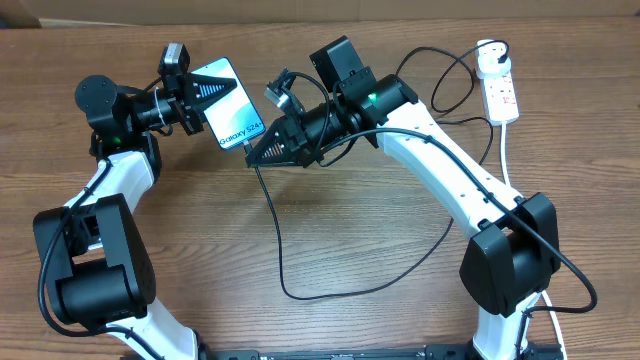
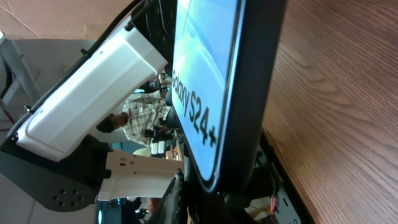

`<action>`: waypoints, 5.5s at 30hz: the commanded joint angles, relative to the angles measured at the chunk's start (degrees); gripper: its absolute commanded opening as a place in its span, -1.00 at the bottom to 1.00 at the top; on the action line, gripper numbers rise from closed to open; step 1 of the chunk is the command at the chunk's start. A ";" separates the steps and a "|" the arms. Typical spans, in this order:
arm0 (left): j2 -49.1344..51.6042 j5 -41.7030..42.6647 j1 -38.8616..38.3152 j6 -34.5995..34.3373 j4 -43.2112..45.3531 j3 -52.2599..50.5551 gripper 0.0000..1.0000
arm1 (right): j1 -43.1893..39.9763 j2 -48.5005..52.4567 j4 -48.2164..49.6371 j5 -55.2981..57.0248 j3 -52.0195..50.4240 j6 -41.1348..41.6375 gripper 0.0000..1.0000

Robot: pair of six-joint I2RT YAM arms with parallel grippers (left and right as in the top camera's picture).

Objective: Plug charger to phone and switch on socket

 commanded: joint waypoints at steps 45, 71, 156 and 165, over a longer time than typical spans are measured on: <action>-0.44 2.51 0.15 -5.81 0.70 0.98 -0.92 | -0.83 1.03 -5.75 -7.23 -0.35 -11.89 -0.93; -0.44 2.19 0.31 -2.27 0.72 0.98 -0.92 | -0.31 3.10 -1.88 -12.00 -0.37 -9.07 -0.93; -0.44 0.90 0.42 -1.73 0.70 0.96 -0.92 | -0.20 -1.81 -2.29 -4.52 -0.35 -8.68 -0.93; -0.44 0.92 0.42 -1.73 0.70 0.98 -0.92 | -0.20 -1.77 -3.78 -2.32 -0.35 -9.11 -0.93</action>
